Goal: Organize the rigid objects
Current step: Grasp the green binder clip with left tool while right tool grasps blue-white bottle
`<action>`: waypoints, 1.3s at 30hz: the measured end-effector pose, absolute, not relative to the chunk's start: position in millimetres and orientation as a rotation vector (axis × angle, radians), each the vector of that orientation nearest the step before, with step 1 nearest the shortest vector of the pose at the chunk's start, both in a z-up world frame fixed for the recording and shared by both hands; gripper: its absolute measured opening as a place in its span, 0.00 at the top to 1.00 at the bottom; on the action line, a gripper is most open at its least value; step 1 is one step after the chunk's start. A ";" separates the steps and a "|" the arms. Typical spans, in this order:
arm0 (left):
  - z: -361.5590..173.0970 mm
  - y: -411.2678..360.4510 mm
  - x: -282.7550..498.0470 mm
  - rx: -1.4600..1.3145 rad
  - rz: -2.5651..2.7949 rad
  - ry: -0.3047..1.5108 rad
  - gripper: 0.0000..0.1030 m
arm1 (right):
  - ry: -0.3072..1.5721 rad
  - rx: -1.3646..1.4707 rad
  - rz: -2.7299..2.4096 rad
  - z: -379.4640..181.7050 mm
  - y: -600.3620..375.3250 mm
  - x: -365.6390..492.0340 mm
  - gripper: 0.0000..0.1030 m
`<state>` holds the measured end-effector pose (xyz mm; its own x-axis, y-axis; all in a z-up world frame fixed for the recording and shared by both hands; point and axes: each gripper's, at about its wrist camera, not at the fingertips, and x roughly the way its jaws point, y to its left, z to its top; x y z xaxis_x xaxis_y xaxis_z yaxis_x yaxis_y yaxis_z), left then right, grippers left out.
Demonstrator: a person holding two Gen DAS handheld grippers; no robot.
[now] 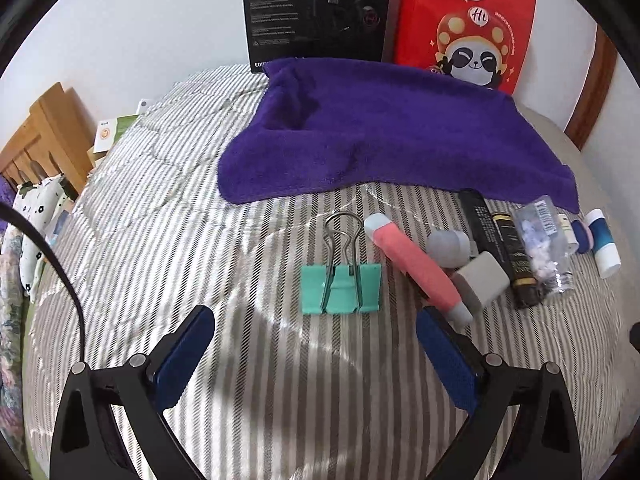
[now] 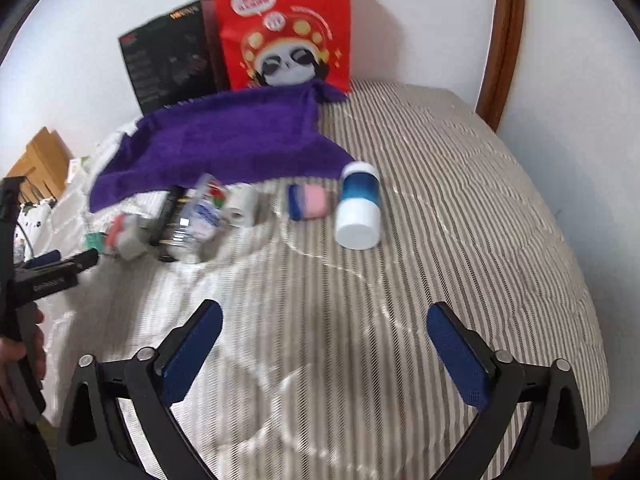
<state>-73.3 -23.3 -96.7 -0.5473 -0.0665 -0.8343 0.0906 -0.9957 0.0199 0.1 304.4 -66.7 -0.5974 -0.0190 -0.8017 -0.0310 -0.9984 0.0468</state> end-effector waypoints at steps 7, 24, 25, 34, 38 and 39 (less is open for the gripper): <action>-106.0 -25.3 -83.8 1.431 -2.683 0.085 0.12 | 0.130 -1.446 2.766 -95.8 327.6 -24.7 0.10; -100.6 -25.3 -85.3 1.363 -2.753 0.076 0.62 | 0.173 -1.461 2.720 -116.9 331.1 -91.2 0.26; -100.5 -25.5 -85.2 1.364 -2.755 0.079 0.62 | 0.182 -1.451 2.722 -116.2 330.4 -93.4 0.29; -99.5 -30.8 -84.7 1.379 -2.782 0.119 0.62 | 0.154 -1.440 2.717 -114.5 326.6 -100.0 0.64; -96.6 -37.6 -83.4 1.383 -2.798 0.171 0.62 | 0.229 -1.467 2.739 -111.4 334.3 -96.5 0.64; -95.4 -39.1 -82.9 1.382 -2.802 0.179 0.62 | 0.243 -1.461 2.746 -108.4 336.3 -93.7 0.64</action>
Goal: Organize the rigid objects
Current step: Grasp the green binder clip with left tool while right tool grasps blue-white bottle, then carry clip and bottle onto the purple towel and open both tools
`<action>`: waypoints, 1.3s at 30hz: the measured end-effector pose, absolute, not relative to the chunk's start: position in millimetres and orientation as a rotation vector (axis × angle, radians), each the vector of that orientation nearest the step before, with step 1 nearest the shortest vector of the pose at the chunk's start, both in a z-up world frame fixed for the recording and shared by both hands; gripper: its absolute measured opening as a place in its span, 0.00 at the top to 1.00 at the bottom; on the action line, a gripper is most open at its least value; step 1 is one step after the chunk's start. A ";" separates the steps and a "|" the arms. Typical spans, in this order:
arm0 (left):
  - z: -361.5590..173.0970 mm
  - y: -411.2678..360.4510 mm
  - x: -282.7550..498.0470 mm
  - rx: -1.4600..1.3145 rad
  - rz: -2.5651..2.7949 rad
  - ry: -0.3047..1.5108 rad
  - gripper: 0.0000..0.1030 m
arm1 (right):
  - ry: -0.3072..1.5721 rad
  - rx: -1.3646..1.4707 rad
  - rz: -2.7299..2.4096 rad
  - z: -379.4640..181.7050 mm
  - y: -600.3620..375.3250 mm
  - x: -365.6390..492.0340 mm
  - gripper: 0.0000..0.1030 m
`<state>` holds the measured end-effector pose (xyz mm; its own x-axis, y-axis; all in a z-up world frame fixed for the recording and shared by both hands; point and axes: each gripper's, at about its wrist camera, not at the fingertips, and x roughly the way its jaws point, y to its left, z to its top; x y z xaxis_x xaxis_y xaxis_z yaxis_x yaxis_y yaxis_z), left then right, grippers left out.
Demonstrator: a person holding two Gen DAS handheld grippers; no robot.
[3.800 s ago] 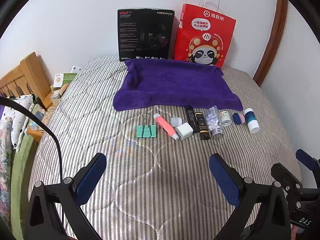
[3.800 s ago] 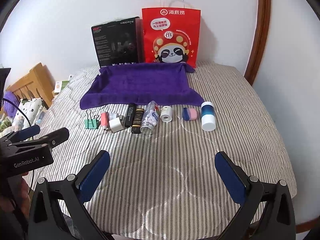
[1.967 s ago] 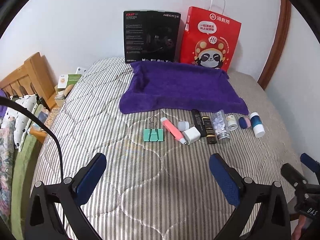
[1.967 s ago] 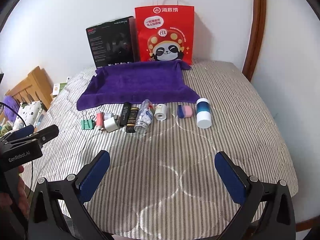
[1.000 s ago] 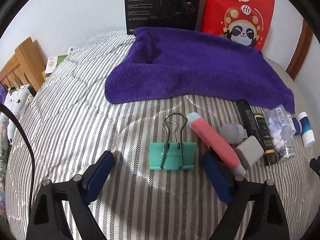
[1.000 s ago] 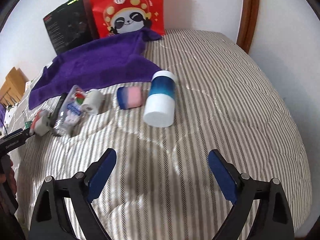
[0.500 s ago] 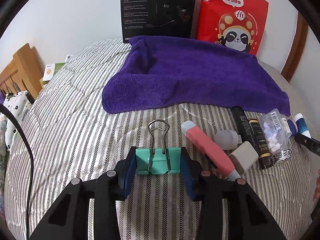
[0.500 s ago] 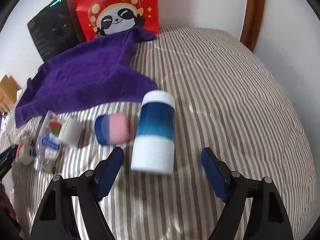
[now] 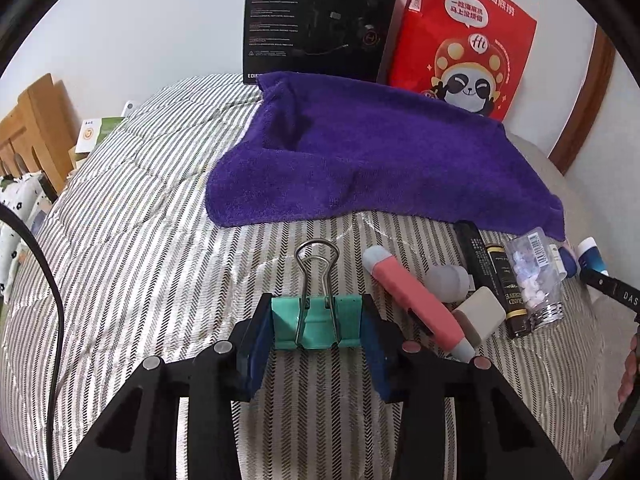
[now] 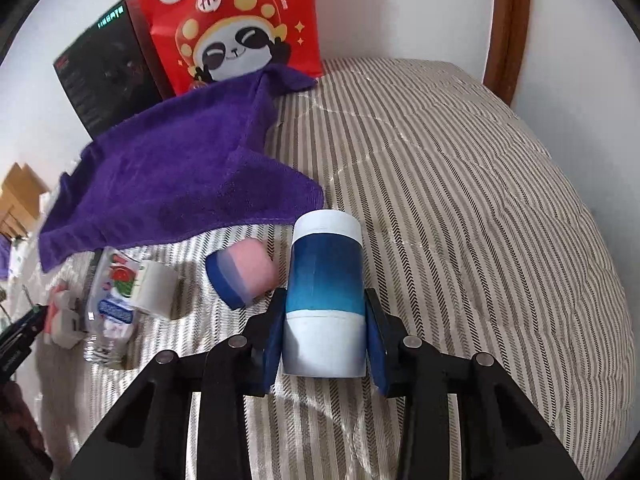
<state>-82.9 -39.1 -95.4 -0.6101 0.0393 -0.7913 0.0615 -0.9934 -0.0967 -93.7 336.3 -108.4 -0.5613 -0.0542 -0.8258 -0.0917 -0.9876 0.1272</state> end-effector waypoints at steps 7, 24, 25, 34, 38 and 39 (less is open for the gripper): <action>-79.9 -41.5 -79.7 1.355 -2.817 0.178 0.62 | 0.261 -1.459 2.778 -96.3 338.3 -83.7 0.64; -10.8 -52.7 -135.3 1.294 -2.904 0.210 0.62 | 0.286 -1.493 2.930 -55.7 306.1 -131.6 0.64; -7.9 -51.5 -145.5 1.301 -2.916 0.209 0.62 | 0.272 -1.502 2.944 -52.2 300.1 -140.6 0.64; -20.3 -20.7 -247.2 1.449 -2.993 0.170 0.62 | 0.109 -1.580 3.023 -49.7 240.8 -229.4 0.64; -41.6 -6.8 -287.2 1.534 -2.980 0.158 0.62 | 0.093 -1.673 3.022 -66.1 221.1 -266.4 0.64; -46.9 -4.7 -295.2 1.552 -2.975 0.154 0.62 | 0.105 -1.716 3.014 -72.5 215.8 -277.7 0.64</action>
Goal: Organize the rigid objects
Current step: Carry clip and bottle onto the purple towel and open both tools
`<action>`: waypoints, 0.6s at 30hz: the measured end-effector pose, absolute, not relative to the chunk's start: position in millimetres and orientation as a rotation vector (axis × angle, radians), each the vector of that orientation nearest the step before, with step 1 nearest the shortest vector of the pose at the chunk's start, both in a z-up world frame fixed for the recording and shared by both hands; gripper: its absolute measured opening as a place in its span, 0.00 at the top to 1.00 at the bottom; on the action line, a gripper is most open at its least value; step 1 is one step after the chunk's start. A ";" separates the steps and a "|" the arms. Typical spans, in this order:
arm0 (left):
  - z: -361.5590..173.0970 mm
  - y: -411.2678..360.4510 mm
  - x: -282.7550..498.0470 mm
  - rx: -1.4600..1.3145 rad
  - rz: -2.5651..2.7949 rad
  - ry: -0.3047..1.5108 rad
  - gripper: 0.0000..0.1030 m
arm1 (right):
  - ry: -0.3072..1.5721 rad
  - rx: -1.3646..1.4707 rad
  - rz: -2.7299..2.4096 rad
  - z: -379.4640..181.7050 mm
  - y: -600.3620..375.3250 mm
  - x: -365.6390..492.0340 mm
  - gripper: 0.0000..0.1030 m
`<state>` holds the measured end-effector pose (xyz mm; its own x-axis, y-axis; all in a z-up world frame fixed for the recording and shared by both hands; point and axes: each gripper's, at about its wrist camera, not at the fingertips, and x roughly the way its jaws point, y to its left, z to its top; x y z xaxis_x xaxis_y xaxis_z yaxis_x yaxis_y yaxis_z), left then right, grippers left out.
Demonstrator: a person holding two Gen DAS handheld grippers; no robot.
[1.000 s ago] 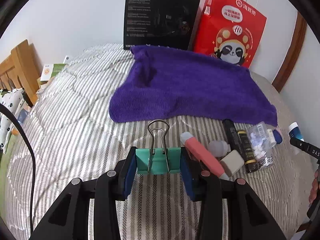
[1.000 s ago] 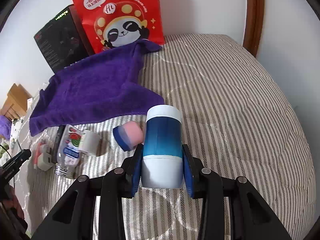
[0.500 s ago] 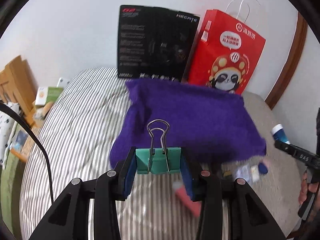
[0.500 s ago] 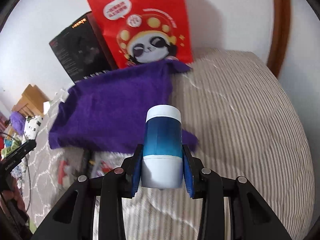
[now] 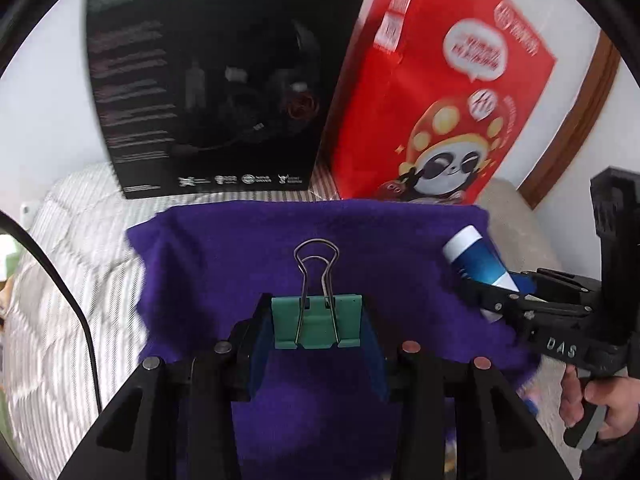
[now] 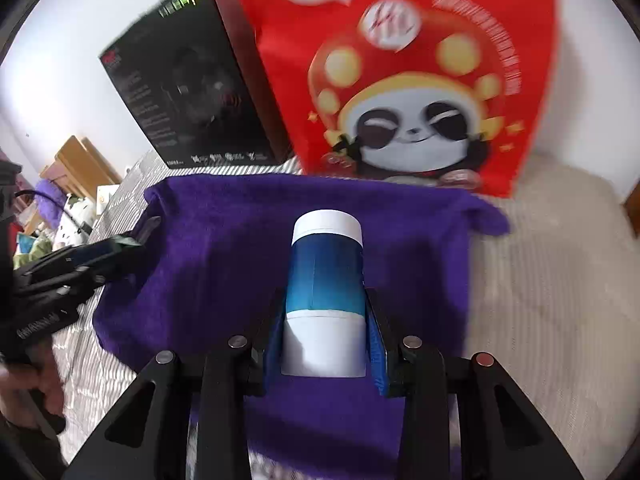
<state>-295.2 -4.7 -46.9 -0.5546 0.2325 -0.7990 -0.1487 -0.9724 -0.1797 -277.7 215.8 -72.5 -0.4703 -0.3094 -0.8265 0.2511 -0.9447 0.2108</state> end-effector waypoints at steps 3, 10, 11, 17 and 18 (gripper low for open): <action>-60.5 0.4 -312.6 -1.383 2.568 -0.121 0.62 | -0.032 1.427 -2.421 -84.5 201.9 -294.7 0.64; -81.6 6.0 -337.6 -1.446 2.541 -0.075 0.62 | 0.088 1.476 -2.390 -101.5 187.0 -314.1 0.65; -84.9 6.9 -340.0 -1.463 2.541 -0.059 0.62 | 0.105 1.478 -2.385 -103.2 185.5 -315.3 0.64; -90.5 12.8 -342.1 -1.487 2.538 0.025 0.62 | 0.180 1.477 -2.374 -109.5 181.5 -317.7 0.64; -91.0 14.9 -341.6 -1.490 2.537 0.050 0.62 | 0.196 1.478 -2.371 -109.8 180.8 -317.8 0.64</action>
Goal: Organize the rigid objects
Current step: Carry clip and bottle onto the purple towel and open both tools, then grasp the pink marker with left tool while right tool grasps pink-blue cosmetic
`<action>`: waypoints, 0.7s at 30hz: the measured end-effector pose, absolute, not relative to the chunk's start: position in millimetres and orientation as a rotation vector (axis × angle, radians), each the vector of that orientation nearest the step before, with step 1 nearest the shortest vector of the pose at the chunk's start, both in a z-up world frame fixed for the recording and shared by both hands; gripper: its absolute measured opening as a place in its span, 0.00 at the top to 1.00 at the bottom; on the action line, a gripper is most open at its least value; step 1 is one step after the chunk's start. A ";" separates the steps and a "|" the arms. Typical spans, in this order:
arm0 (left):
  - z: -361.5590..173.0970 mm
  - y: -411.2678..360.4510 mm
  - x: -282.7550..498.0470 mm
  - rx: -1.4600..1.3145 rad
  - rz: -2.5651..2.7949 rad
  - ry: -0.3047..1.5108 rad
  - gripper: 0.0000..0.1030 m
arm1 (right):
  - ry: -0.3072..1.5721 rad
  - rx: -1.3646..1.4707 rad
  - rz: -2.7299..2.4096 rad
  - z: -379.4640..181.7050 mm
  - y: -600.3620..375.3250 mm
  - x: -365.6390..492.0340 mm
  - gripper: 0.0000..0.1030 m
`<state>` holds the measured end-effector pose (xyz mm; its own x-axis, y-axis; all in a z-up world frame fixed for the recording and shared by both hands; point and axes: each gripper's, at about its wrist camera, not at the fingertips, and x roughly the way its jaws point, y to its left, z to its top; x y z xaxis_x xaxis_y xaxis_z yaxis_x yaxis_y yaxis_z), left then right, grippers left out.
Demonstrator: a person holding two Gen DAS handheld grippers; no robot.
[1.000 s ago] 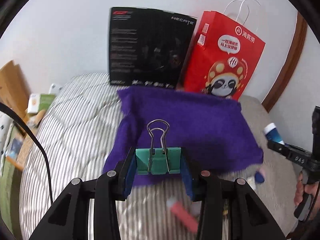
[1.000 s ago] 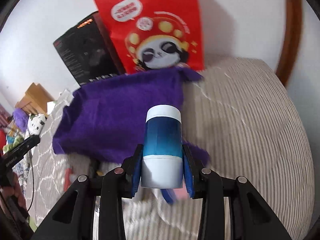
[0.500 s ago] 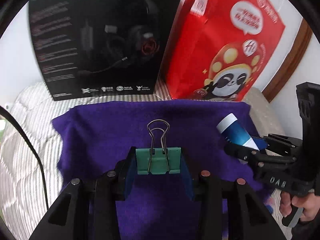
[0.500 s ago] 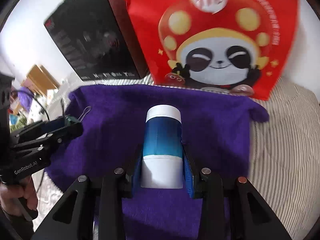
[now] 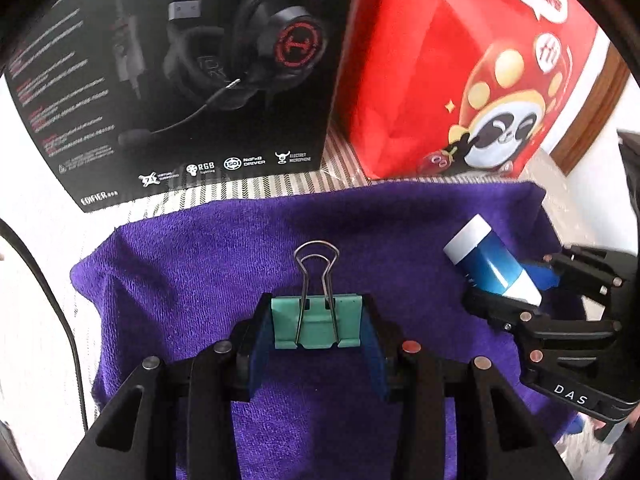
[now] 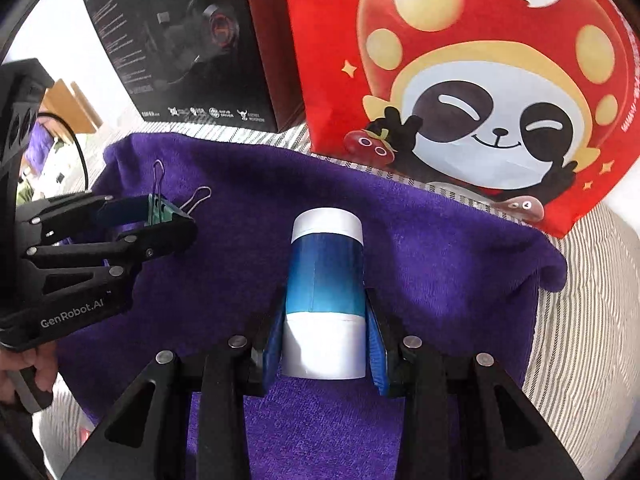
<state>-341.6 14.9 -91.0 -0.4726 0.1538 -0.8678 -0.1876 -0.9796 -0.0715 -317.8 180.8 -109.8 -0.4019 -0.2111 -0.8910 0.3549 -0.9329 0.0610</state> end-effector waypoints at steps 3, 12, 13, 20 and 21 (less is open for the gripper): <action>-92.1 19.3 -340.0 -1.492 2.530 0.098 0.61 | 0.256 1.469 -2.356 -110.5 178.2 -316.3 0.63; -92.1 21.5 -321.9 -1.478 2.504 0.141 0.22 | 0.271 1.457 -2.288 -109.7 187.2 -309.4 0.57; -87.5 18.1 -316.6 -1.455 2.521 0.120 0.22 | 0.258 1.453 -2.288 -107.0 190.6 -305.6 0.57; -51.4 -6.0 -268.0 -1.374 2.628 -0.087 0.11 | 0.145 1.348 -2.397 -63.5 225.3 -254.0 0.14; -45.2 -11.5 -253.5 -1.369 2.646 -0.132 0.07 | 0.117 1.338 -2.416 -58.0 228.9 -245.2 0.09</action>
<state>-253.5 -11.5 -45.2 -0.5686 0.1818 -0.8023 -0.1010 -0.9833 -0.1512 -245.2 228.9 -58.0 -0.4775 -0.2823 -0.8321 0.3612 -0.9263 0.1070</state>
